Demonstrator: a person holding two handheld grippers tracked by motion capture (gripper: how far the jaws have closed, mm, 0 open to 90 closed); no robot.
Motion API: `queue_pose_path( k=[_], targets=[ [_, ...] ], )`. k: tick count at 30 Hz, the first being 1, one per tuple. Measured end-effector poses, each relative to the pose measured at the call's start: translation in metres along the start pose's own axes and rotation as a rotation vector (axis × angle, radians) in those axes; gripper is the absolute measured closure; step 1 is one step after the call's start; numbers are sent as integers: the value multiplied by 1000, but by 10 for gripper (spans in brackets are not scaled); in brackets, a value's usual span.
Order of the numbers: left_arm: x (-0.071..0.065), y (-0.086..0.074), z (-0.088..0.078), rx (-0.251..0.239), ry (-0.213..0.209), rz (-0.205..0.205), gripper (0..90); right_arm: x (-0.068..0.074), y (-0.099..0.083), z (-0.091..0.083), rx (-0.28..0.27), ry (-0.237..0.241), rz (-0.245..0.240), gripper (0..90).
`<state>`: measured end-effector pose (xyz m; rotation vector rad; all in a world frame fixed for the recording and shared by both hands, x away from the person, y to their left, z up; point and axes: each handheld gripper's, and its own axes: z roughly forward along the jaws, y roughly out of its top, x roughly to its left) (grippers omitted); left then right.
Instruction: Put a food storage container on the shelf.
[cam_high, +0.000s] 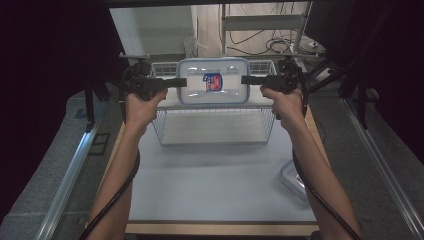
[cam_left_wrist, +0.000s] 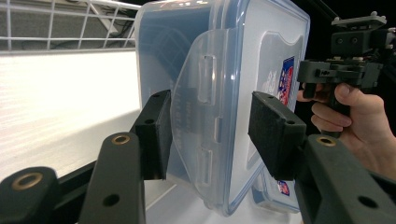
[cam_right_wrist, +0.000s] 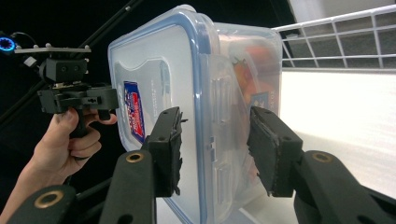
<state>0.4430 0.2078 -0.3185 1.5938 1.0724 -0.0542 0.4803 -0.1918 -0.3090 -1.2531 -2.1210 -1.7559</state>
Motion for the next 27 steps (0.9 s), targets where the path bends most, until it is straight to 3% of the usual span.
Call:
queue_pose_path(
  k=[5,12,23,27],
  targets=[
    [4,-1,1,-4,-5,-10,507,-1,4,4,8,-10,0,552],
    [-1,0,2,-7,40,32,484,-2,5,6,5,-16,-13,543],
    [3,1,6,-35,51,21,469,-2,7,14,-20,-56,-40,505],
    [3,1,8,-53,80,22,460,-3,7,15,-37,-59,-33,498]
  ],
)
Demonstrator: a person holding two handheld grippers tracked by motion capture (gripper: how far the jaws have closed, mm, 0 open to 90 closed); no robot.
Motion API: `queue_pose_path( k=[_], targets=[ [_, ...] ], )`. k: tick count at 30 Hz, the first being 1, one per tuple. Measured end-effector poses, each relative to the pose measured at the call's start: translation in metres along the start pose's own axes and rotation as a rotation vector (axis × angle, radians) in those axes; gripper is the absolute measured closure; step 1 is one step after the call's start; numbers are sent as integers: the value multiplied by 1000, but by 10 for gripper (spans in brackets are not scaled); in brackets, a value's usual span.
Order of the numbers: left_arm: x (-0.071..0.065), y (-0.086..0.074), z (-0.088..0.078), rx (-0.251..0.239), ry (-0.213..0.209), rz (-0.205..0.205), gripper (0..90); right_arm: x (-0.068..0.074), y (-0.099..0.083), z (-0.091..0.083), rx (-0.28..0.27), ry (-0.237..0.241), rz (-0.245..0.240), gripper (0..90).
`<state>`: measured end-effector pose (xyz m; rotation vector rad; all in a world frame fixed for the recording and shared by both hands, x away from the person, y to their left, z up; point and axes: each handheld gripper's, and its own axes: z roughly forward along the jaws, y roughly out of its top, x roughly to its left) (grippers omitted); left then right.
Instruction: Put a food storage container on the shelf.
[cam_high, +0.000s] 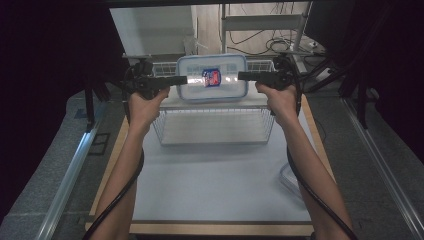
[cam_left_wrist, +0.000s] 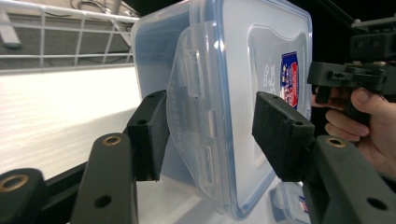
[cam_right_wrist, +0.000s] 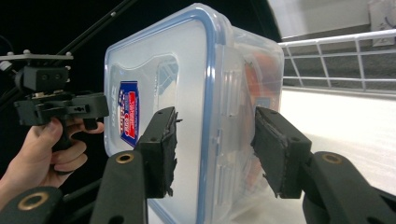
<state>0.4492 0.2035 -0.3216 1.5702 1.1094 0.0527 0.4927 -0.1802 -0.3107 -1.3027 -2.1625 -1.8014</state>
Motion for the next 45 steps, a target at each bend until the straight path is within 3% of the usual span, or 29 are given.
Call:
queue_pose_path(
  k=[5,9,12,14,18,19,20,21,24,29,34,36,41,45],
  targets=[
    [0,1,2,-1,9,-4,450,-1,1,2,-11,-20,-9,478],
    [-1,1,6,-8,61,24,427,3,2,6,-4,-85,-64,448],
    [-2,0,6,-22,66,26,422,3,2,7,1,-110,-91,443],
    [-4,0,4,-44,87,52,417,2,1,6,-6,-115,-101,441],
    [-8,-2,-4,-78,88,88,438,3,0,2,-16,-114,-120,441],
    [-9,-3,-6,-85,86,100,438,5,0,0,-21,-112,-134,446],
    [-14,-8,-12,-90,82,147,461,9,-1,-6,-31,-119,-164,467],
    [-14,-8,-12,-90,82,147,479,9,-1,-6,-31,-119,-164,467],
    [-21,-16,-19,-86,92,217,520,16,-4,-15,-36,-128,-217,526],
    [-27,-35,-25,-73,90,271,549,27,-16,-25,-10,-162,-306,587],
    [-33,-52,-25,-55,103,323,503,31,-29,-30,0,-156,-347,584],
    [-35,-61,-25,-50,108,344,444,32,-35,-31,6,-151,-362,563],
    [-43,-80,-26,-34,150,429,361,35,-52,-33,38,-169,-406,471],
    [-50,-94,-29,-15,162,458,306,36,-67,-36,59,-172,-422,413]
  ],
)
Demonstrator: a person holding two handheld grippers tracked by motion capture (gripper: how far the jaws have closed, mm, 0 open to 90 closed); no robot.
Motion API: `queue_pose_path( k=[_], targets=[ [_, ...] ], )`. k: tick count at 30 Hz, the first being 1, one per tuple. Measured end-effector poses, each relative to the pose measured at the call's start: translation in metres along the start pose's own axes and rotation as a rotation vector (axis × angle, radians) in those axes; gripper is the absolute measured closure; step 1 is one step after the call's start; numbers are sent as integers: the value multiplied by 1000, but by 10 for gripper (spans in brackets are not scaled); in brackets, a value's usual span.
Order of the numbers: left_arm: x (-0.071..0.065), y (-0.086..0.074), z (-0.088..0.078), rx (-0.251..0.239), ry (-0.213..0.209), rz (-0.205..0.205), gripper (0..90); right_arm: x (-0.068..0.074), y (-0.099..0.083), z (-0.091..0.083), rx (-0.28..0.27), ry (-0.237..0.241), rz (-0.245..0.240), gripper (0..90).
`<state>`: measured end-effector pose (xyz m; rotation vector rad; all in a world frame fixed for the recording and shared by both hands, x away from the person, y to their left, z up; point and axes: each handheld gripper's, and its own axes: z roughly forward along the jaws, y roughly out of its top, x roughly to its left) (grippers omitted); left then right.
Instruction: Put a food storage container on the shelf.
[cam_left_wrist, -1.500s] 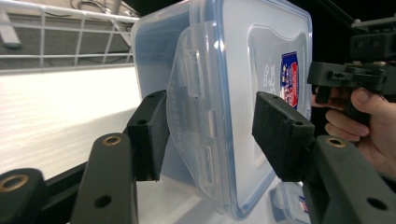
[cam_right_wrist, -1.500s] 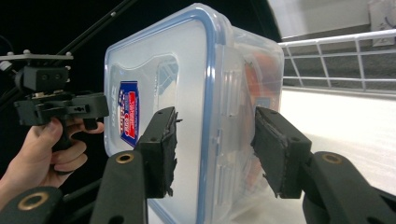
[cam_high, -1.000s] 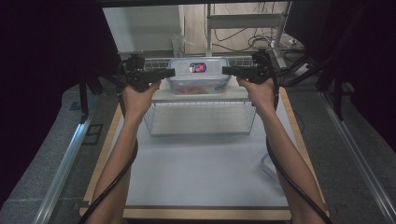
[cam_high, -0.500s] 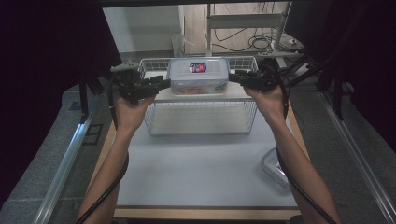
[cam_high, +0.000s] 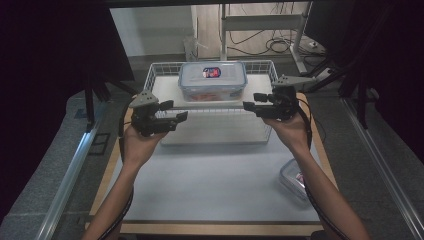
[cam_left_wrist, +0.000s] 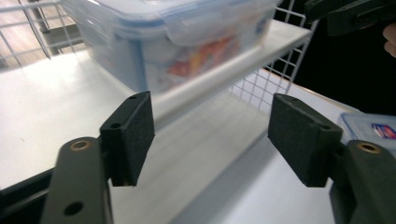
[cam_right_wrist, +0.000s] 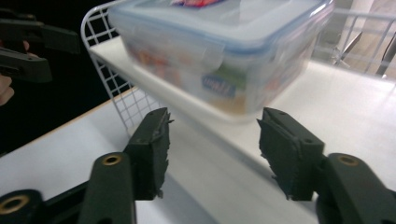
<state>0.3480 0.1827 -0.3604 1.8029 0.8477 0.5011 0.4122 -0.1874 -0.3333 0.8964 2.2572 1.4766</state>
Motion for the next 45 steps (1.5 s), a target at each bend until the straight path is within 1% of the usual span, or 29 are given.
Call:
queue_pose_path(
  k=[1,2,3,4,7,9,10,11,13,17,18,19,21,22,24,26,28,29,32,33,35,39,40,41,42,45],
  targets=[
    [-6,-4,-3,10,9,18,278,3,-6,-2,2,6,-5,386],
    [-6,-4,-3,10,9,18,271,3,-6,-2,2,6,-5,386],
    [-12,-8,-6,20,8,34,258,7,-12,-4,6,14,-5,361],
    [-12,-8,-6,20,8,34,246,7,-12,-4,6,14,-5,361],
    [-21,-19,-9,27,4,44,223,14,-22,-7,19,30,-19,321],
    [-26,-28,-9,26,3,34,203,19,-30,-9,24,36,-21,294],
    [-28,-33,-9,27,-2,27,181,24,-38,-10,32,32,-31,272],
    [-30,-37,-9,26,-2,21,181,24,-38,-10,32,32,-31,272],
    [-34,-47,-8,38,-3,8,158,28,-47,-11,48,25,-43,250],
    [-40,-62,-9,64,9,7,124,34,-62,-14,75,9,-65,215],
    [-42,-65,-9,61,11,1,121,35,-66,-15,79,8,-61,208],
    [-43,-68,-9,62,8,-3,117,37,-73,-17,80,5,-56,196],
    [-47,-76,-11,66,11,-12,108,37,-77,-18,82,6,-53,189],
    [-49,-80,-11,57,12,-22,107,38,-81,-18,82,6,-50,181],
    [-52,-91,-12,58,6,-36,99,39,-88,-20,86,10,-46,166],
    [-55,-100,-11,69,8,-43,94,40,-96,-22,88,9,-40,152],
    [-57,-106,-12,91,27,-34,80,40,-105,-23,99,10,-37,129],
    [-59,-109,-13,91,32,-33,79,40,-112,-25,112,6,-37,113],
    [-62,-118,-17,88,26,-35,72,41,-123,-29,121,2,-27,101],
    [-64,-121,-18,91,28,-29,72,41,-123,-29,121,2,-27,101],
    [-68,-128,-19,106,43,-13,68,43,-131,-31,126,-15,-28,94],
    [-73,-142,-20,129,57,-3,60,48,-147,-36,137,-50,-37,77],
    [-75,-146,-20,135,63,4,59,49,-151,-37,139,-55,-36,74],
    [-78,-152,-20,151,78,19,57,51,-158,-38,135,-66,-38,73],
    [-78,-152,-20,151,78,19,57,51,-158,-38,135,-66,-38,73],
    [-80,-160,-21,170,81,25,56,54,-165,-41,138,-75,-44,73]
  ],
)
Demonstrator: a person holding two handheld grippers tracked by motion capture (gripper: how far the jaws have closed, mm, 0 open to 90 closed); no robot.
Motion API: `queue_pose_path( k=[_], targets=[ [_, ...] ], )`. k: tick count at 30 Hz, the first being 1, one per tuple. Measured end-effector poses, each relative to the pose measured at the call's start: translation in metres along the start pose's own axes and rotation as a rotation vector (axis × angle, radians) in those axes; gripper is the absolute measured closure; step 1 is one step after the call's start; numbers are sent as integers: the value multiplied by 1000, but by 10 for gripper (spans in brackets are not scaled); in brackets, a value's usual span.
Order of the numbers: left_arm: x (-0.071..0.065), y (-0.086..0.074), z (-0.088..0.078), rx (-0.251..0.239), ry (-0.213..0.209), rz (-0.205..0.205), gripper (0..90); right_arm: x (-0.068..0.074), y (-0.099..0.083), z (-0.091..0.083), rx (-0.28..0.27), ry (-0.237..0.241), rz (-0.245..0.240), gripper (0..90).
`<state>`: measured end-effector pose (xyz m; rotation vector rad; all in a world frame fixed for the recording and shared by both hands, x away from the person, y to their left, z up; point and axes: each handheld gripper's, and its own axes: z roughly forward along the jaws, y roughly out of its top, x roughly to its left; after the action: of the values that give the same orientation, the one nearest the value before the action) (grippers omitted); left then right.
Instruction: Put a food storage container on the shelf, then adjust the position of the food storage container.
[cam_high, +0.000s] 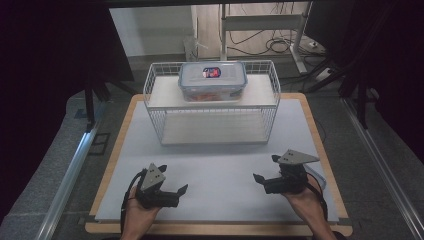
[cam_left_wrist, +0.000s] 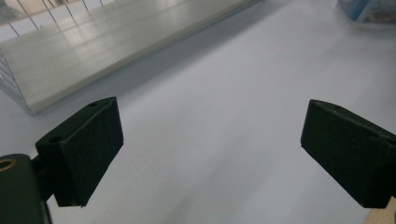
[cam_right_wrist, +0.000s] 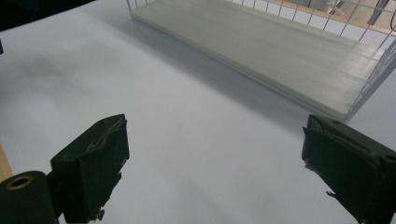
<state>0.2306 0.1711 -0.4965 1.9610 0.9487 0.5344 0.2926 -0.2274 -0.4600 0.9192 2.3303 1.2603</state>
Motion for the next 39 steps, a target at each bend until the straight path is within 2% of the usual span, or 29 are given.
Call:
queue_pose_path(
  k=[3,5,9,11,13,17,19,21,23,25,26,28,29,30,31,32,35,37,39],
  targets=[
    [0,-6,-1,15,18,9,57,6,-8,-1,10,4,-8,73],
    [1,-9,-1,17,31,6,58,12,-14,-1,30,-4,-39,75],
    [2,-9,0,19,33,4,59,14,-17,0,49,-7,-52,74],
    [1,-9,0,18,33,9,59,12,-18,2,48,-1,-27,72],
    [0,-9,0,18,38,19,59,11,-19,2,53,-4,-22,68],
    [0,-10,2,25,32,22,59,9,-19,1,64,-24,-15,16],
    [0,-10,2,27,35,23,59,6,-19,1,64,-34,6,10],
    [0,-10,1,22,36,19,59,4,-20,1,83,-34,26,34],
    [0,-10,1,23,36,20,60,2,-21,0,100,-54,22,122],
    [0,-10,2,25,35,23,60,-1,-21,-5,115,-61,40,333],
    [0,-10,2,26,35,24,60,-3,-21,-8,119,-57,51,405],
    [-1,-10,2,27,33,28,61,-7,-21,-16,118,-68,46,616],
    [-1,-9,2,28,30,28,61,-9,-22,-20,120,-80,34,687],
    [-2,-9,2,28,31,30,63,-14,-25,-27,137,-119,30,834],
    [-2,-9,2,28,31,32,63,-14,-25,-27,137,-119,30,834],
    [-2,-9,2,29,31,33,63,-19,-27,-31,140,-134,39,872],
    [-1,-10,2,32,29,34,65,-34,-35,-45,143,-174,102,895],
    [-2,-10,3,34,28,36,66,-42,-40,-56,129,-198,135,896],
    [-2,-10,3,36,25,37,67,-50,-46,-69,108,-243,172,896]
  ],
)
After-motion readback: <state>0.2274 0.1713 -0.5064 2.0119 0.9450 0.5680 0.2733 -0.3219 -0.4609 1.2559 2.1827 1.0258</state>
